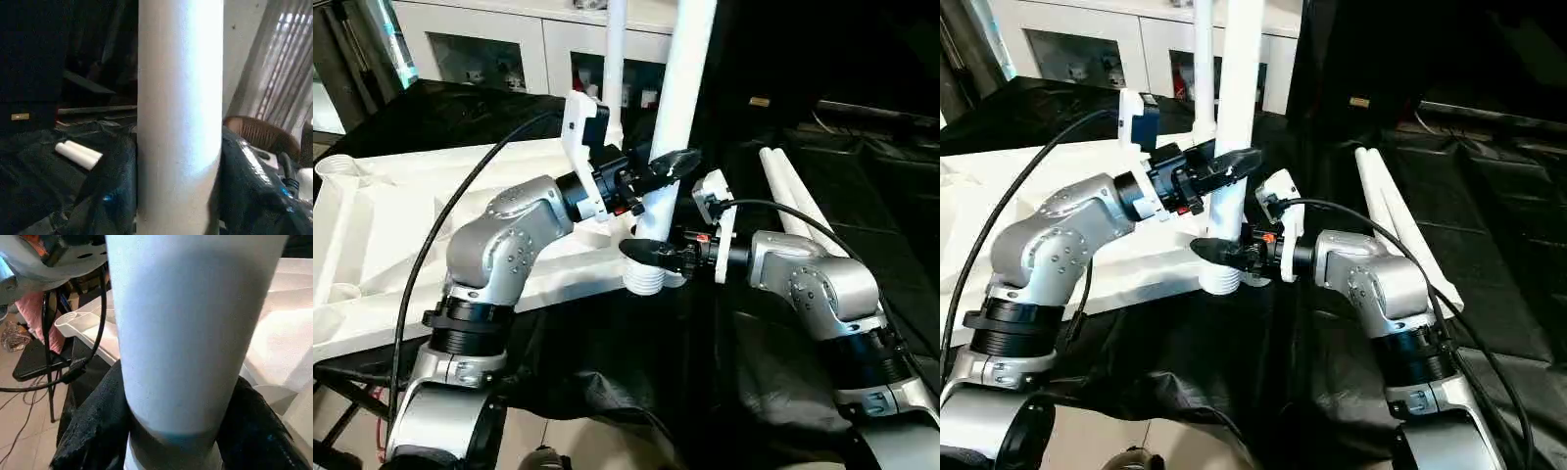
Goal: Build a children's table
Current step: Insert table leg to table base
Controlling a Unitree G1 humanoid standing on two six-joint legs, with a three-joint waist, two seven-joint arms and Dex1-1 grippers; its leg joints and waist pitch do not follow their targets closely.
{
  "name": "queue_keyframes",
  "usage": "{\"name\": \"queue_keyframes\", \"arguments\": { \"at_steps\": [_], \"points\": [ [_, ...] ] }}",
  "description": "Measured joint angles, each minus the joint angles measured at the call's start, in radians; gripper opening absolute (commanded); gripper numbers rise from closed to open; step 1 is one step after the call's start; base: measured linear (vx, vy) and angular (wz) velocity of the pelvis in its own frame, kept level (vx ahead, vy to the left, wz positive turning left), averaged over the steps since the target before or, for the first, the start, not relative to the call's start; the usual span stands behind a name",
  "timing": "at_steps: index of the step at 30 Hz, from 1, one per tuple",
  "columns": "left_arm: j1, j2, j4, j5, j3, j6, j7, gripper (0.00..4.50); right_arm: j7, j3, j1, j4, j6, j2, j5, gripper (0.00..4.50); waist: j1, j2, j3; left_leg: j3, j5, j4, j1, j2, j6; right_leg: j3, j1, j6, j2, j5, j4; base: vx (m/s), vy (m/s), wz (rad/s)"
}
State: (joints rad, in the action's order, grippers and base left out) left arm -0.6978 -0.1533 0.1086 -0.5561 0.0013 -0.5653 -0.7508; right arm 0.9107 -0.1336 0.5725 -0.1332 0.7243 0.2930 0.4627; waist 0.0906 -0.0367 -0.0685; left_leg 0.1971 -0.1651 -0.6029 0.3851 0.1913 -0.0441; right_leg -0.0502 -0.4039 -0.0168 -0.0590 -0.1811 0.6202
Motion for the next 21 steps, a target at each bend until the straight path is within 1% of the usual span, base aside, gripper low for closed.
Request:
{"name": "queue_keyframes", "arguments": {
  "at_steps": [2, 5, 8, 9, 11, 13, 14, 15, 18, 19, 21],
  "points": [
    [-0.001, 0.013, 0.001, -0.002, 0.019, 0.014, 0.016, 2.9, -0.002, 0.0, -0.001, 0.0, -0.001, 0.0, -0.001, 1.93, 0.0, 0.0, 0.0, 0.0, 0.0, 0.0, 0.0, 0.0, 0.0, 0.0, 0.0, 0.0, 0.0, 0.0, 0.0, 0.0, 0.0, 0.0],
    [-0.011, 0.021, 0.007, 0.002, 0.035, 0.056, 0.042, 2.99, -0.009, 0.002, -0.002, 0.0, -0.006, -0.002, -0.001, 1.93, 0.0, 0.0, 0.0, 0.0, 0.0, 0.0, 0.0, 0.0, 0.0, 0.0, 0.0, 0.0, 0.0, 0.0, 0.001, 0.0, 0.0, 0.0],
    [-0.029, 0.054, 0.029, -0.007, 0.079, 0.108, 0.08, 2.99, -0.028, 0.012, -0.006, 0.0, -0.022, -0.022, -0.001, 1.92, 0.0, -0.001, 0.0, 0.0, 0.0, 0.0, 0.0, 0.0, 0.0, 0.0, 0.0, 0.0, 0.0, 0.0, 0.001, 0.0, 0.0, 0.0],
    [-0.044, 0.076, 0.041, -0.02, 0.109, 0.134, 0.106, 2.99, -0.041, 0.021, -0.01, -0.001, -0.033, -0.038, 0.0, 1.91, 0.0, -0.001, 0.0, 0.0, 0.0, -0.001, 0.0, 0.0, 0.0, 0.0, 0.0, 0.0, 0.0, 0.0, 0.001, 0.0, 0.0, 0.0],
    [-0.077, 0.091, 0.068, -0.042, 0.158, 0.171, 0.142, 2.99, -0.063, 0.032, -0.018, -0.002, -0.043, -0.057, 0.001, 1.91, 0.0, -0.001, 0.0, 0.0, 0.001, -0.001, 0.0, 0.0, 0.001, 0.0, 0.0, 0.0, 0.0, 0.0, 0.001, 0.0, 0.0, 0.0],
    [-0.108, 0.083, 0.086, -0.058, 0.21, 0.204, 0.167, 2.99, -0.088, 0.047, -0.024, -0.01, -0.063, -0.068, 0.0, 1.91, -0.001, -0.001, 0.0, 0.0, 0.001, -0.001, 0.0, 0.0, 0.001, 0.0, 0.0, 0.0, 0.0, 0.0, 0.002, 0.0, 0.0, 0.0],
    [-0.114, 0.07, 0.095, -0.059, 0.225, 0.209, 0.168, 2.99, -0.108, 0.06, -0.024, -0.015, -0.078, -0.074, -0.001, 1.91, -0.001, -0.001, 0.0, 0.0, 0.001, -0.001, 0.0, 0.0, 0.0, 0.0, 0.0, 0.0, 0.0, 0.0, 0.002, 0.0, 0.0, 0.0],
    [-0.111, 0.038, 0.108, -0.05, 0.227, 0.212, 0.164, 2.99, -0.141, 0.082, -0.025, -0.03, -0.102, -0.083, -0.004, 1.9, -0.001, -0.001, 0.0, 0.0, 0.001, -0.001, -0.001, 0.0, 0.0, 0.0, 0.0, 0.0, 0.0, 0.0, 0.002, 0.0, 0.0, 0.0],
    [-0.07, -0.013, 0.127, 0.006, 0.203, 0.221, 0.146, 2.99, -0.203, 0.134, -0.027, -0.06, -0.139, -0.087, -0.016, 1.9, 0.0, -0.001, 0.0, 0.0, 0.001, -0.001, 0.0, 0.0, 0.0, 0.0, 0.0, 0.0, 0.0, 0.0, 0.002, 0.0, 0.0, 0.0],
    [-0.048, -0.045, 0.141, 0.054, 0.162, 0.225, 0.138, 2.99, -0.228, 0.15, -0.028, -0.069, -0.151, -0.094, -0.025, 1.9, 0.002, -0.001, 0.0, 0.0, 0.001, -0.001, 0.0, 0.0, 0.0, 0.0, 0.0, 0.0, 0.0, 0.0, 0.001, 0.0, 0.0, 0.0],
    [-0.008, -0.08, 0.17, 0.123, 0.093, 0.225, 0.109, 2.99, -0.251, 0.16, -0.035, -0.074, -0.174, -0.1, -0.031, 1.9, 0.003, -0.001, 0.0, 0.0, 0.0, -0.001, 0.0, 0.0, 0.0, 0.0, 0.0, 0.001, 0.0, 0.0, 0.001, 0.0, 0.0, 0.0]
  ]
}}
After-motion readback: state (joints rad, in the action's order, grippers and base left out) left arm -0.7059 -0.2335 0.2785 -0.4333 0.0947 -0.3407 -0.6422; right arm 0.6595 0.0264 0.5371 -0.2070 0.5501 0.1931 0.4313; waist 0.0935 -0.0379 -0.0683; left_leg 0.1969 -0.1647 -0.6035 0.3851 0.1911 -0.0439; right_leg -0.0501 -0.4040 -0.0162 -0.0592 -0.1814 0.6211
